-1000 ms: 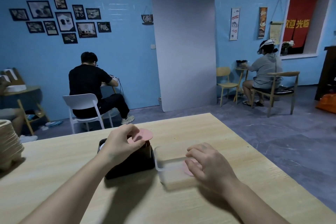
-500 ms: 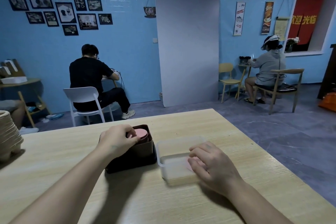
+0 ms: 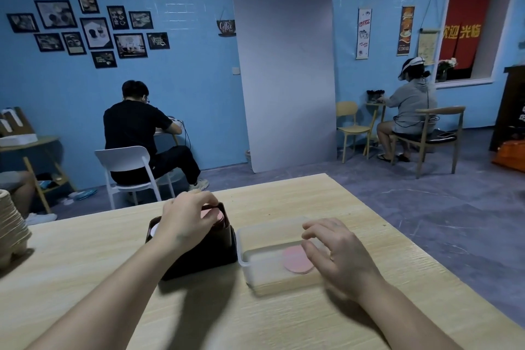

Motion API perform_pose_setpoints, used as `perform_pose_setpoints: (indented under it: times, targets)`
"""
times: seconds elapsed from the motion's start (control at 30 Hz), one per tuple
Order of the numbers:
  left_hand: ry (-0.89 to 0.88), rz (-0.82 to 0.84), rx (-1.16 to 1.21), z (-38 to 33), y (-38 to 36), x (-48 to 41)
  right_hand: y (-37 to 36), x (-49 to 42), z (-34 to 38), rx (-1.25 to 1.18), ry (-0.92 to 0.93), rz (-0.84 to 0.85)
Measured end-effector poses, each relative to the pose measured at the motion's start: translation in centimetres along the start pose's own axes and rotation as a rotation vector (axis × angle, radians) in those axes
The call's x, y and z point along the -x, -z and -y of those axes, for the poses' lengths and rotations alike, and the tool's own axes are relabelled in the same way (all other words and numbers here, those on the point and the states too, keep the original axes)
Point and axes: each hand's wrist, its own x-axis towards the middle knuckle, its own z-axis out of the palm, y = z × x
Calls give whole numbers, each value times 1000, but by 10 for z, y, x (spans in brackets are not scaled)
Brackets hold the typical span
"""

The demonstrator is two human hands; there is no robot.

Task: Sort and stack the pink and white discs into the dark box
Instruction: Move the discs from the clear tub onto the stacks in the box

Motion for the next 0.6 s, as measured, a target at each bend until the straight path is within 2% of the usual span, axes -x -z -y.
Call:
perform_pose_setpoints:
  times: [0.13, 0.27, 0.5, 0.6]
  targets:
    - [-159, 146, 223, -35, -11, -7, 13, -4, -9, 35, 7, 53]
    - [-190, 278, 314, -75, -33, -12, 18, 4, -18, 39, 5, 50]
    - [-228, 643, 198, -90, -72, -25, 15, 13, -21, -48, -30, 57]
    - [-278, 671, 141, -94, -83, -26, 15, 15, -22, -52, -23, 53]
